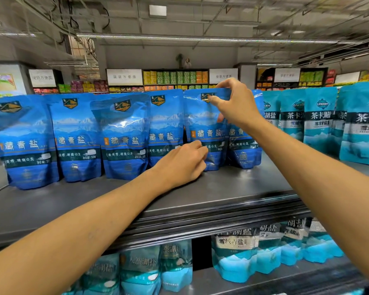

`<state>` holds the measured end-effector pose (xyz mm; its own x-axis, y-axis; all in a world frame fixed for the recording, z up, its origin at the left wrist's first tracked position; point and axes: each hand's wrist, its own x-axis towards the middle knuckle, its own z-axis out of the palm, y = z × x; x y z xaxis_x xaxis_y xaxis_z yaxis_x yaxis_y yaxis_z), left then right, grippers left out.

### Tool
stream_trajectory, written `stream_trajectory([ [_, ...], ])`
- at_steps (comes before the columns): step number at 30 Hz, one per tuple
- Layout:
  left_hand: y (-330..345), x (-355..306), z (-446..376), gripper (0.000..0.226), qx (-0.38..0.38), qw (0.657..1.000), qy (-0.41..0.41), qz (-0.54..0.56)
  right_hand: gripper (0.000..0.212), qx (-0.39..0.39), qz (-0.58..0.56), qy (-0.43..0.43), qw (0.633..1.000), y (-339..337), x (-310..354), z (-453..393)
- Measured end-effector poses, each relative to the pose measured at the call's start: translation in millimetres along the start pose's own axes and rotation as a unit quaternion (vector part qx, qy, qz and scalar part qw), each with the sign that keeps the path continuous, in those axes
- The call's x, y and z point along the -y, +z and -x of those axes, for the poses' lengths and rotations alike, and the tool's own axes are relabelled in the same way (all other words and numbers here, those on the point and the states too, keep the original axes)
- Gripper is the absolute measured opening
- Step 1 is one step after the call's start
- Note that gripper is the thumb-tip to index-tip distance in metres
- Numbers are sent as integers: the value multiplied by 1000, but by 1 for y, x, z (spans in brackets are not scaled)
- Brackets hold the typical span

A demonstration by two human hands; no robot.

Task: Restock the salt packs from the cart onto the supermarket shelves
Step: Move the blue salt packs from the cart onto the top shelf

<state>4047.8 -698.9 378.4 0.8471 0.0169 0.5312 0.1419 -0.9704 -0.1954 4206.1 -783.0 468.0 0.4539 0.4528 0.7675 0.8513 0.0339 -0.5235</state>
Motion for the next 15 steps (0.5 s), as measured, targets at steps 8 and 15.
stream_trajectory([
  [8,0,-5,-2,13,-78,993,-12,84,36,-38,7,-9,999,-17,5,11],
  [15,-13,-63,-24,11,-184,936,-138,267,25,-96,-55,-3,994,-48,-5,57],
])
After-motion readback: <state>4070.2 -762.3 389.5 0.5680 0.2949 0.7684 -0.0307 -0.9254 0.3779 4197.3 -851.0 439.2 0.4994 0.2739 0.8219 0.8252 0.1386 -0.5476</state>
